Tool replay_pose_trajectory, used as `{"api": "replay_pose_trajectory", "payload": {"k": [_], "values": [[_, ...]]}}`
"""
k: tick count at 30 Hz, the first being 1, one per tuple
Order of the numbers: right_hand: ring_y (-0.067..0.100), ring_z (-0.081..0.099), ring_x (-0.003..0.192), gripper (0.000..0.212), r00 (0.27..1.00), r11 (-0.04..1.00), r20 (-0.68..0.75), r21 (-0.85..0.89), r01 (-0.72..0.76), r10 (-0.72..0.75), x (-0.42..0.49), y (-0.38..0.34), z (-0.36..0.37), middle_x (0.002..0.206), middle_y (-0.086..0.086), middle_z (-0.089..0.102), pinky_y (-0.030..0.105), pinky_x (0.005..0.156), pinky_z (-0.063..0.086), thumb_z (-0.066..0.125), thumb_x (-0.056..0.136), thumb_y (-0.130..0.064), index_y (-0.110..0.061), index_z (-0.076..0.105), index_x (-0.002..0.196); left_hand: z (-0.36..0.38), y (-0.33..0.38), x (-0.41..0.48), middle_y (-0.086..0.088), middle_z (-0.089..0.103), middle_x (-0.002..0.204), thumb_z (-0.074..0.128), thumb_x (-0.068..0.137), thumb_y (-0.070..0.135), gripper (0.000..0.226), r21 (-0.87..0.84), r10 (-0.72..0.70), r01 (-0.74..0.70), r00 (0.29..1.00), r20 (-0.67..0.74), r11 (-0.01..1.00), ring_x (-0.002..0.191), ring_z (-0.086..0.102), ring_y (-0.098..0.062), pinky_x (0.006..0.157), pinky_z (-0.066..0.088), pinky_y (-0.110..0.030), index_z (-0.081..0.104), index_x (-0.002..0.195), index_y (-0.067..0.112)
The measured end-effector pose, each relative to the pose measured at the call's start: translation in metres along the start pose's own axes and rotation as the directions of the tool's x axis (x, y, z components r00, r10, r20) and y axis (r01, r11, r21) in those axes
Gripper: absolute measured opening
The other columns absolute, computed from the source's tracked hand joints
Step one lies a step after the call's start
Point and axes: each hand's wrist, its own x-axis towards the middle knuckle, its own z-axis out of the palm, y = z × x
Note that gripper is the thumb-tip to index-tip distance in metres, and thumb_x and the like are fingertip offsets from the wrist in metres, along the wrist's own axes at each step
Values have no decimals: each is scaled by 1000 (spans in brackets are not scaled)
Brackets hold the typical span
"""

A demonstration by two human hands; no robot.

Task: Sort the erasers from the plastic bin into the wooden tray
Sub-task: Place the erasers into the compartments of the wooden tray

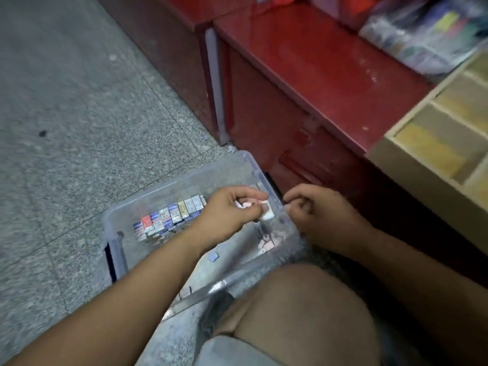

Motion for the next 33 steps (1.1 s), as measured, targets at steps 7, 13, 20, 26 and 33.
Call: {"api": "replay_pose_trajectory", "payload": {"k": [7, 13, 20, 26, 33], "values": [[21, 65, 65, 20, 982, 910, -188, 411, 64, 15, -76, -34, -98, 81, 5, 73, 38, 67, 55, 84, 81, -15, -21, 71, 94, 69, 119, -39, 5, 63, 64, 75, 90, 9, 14, 6, 255, -257, 963, 83, 966, 41, 44, 4, 44, 32, -7, 74, 100, 0], [7, 62, 68, 23, 866, 994, -500, 83, 71, -20, -143, -17, -147, 76, -9, 66, 35, 69, 54, 83, 78, -29, -30, 64, 91, 147, 172, -55, -2, 61, 62, 76, 91, 20, 14, 71, 256, -276, 943, 213, 958, 45, 44, -10, 42, 32, -17, 74, 95, 7], [11, 55, 75, 17, 725, 990, -675, 76, -117, 138, -189, 42, -197, 88, -6, 57, 21, 72, 42, 73, 81, -22, -25, 62, 94, 231, 201, -49, -2, 56, 66, 71, 94, 21, 12, 136, 233, -279, 931, 282, 951, 45, 43, -6, 41, 32, -17, 71, 85, 12], [8, 61, 78, 21, 659, 934, -668, 185, -304, 347, -218, 102, -234, 89, -10, 67, 24, 78, 44, 76, 84, -22, -23, 70, 104, 271, 199, -28, -5, 58, 74, 73, 92, 28, 15, 111, 245, -285, 927, 285, 952, 60, 46, -13, 47, 31, -21, 72, 80, 20], [7, 56, 87, 20, 768, 959, -592, 31, -280, 244, -209, 105, -232, 95, -15, 54, 26, 83, 44, 74, 84, -22, -30, 66, 101, 280, 195, -9, 16, 58, 57, 73, 91, 9, 18, 268, 172, -301, 893, 415, 915, 44, 45, -1, 45, 37, -13, 72, 109, 13]]}}
